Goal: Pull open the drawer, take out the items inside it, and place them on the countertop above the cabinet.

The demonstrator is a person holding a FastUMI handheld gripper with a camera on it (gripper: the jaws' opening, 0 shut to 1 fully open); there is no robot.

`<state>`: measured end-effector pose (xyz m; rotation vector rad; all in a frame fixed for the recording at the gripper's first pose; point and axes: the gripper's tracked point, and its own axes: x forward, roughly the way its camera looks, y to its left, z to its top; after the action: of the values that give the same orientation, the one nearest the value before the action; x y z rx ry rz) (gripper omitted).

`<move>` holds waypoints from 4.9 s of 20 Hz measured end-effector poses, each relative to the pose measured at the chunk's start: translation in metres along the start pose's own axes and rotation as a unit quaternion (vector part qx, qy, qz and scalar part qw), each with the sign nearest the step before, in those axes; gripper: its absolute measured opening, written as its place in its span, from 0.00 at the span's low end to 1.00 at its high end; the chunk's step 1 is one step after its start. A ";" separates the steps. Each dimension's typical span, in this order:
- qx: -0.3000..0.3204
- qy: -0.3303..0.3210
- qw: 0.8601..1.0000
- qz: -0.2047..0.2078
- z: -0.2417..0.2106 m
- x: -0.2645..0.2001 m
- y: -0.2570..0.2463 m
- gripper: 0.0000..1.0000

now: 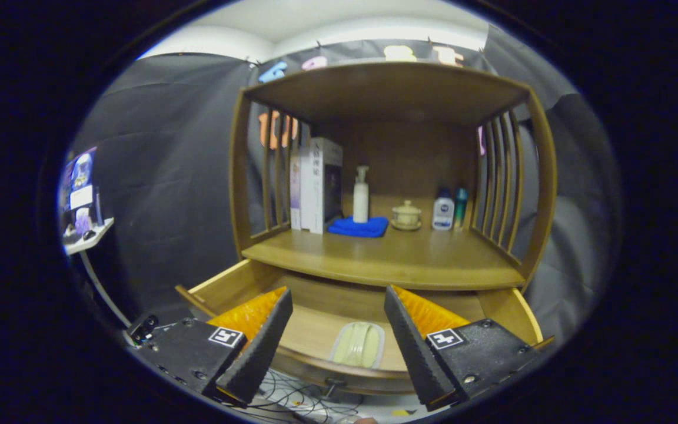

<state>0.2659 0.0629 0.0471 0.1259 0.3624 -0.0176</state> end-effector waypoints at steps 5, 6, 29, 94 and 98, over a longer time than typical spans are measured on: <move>0.050 0.208 0.977 -0.003 -0.040 0.047 -0.008 0.91; 0.055 0.230 0.972 -0.007 -0.047 0.051 -0.013 0.91; 0.047 0.281 0.958 -0.024 -0.038 0.051 -0.024 0.19; -0.009 -0.148 0.988 -0.047 0.070 -0.039 0.006 1.00; 0.026 -0.150 0.985 -0.085 -0.011 -0.078 0.005 0.99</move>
<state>0.1891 0.0689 0.0650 0.1425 0.0703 -0.2128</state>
